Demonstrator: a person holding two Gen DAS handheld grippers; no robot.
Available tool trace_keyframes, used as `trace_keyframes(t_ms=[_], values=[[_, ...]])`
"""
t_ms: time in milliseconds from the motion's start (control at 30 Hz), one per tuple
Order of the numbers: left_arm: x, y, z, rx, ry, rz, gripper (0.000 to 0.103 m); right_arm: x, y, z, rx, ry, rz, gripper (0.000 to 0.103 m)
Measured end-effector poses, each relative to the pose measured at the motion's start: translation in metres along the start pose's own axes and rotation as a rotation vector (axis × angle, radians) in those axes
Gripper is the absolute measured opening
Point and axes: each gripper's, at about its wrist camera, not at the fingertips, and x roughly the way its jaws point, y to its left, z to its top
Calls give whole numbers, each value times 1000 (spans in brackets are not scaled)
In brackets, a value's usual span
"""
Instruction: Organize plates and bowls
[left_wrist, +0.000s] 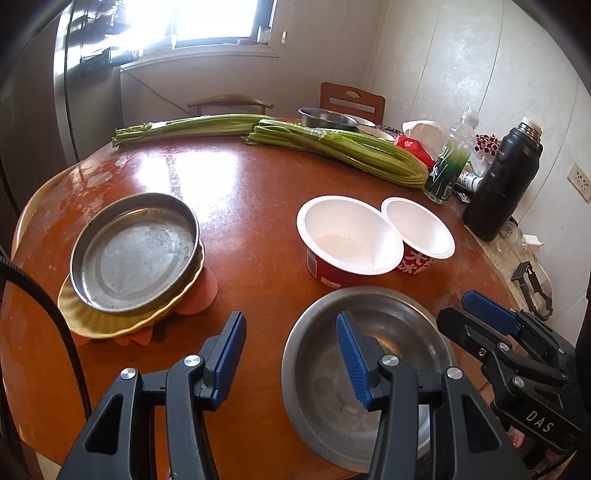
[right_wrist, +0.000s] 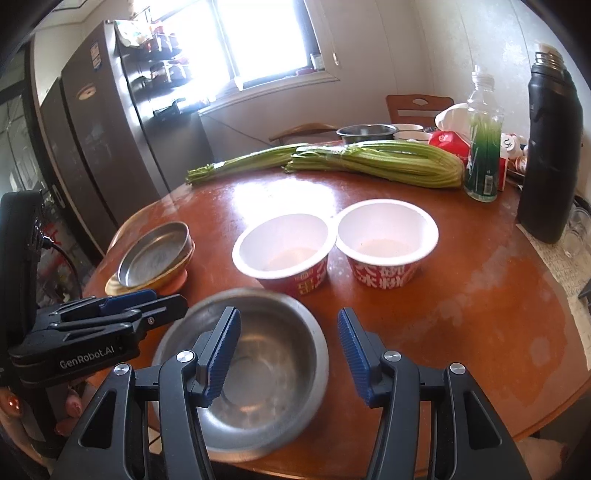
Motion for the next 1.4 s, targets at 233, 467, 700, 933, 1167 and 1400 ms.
trace_keyframes(t_ms=[233,467,700,933,1167,1400], values=[[22,1,29,18,14,6,51,31,-1,20,24,32,-1,57],[55,3,60,5,56,-30,51,59,-3,30,29,67,25,57],[91,0,76,9,115,-51,51,78,-8,36,-8,95,-5,56],[112,-6,76,27,168,-83,51,85,-5,36,-50,97,-4,55],[112,-7,77,26,170,-108,40,85,0,38,-78,88,-6,53],[92,-7,80,28,121,-88,40,72,12,43,-111,55,-1,53]])
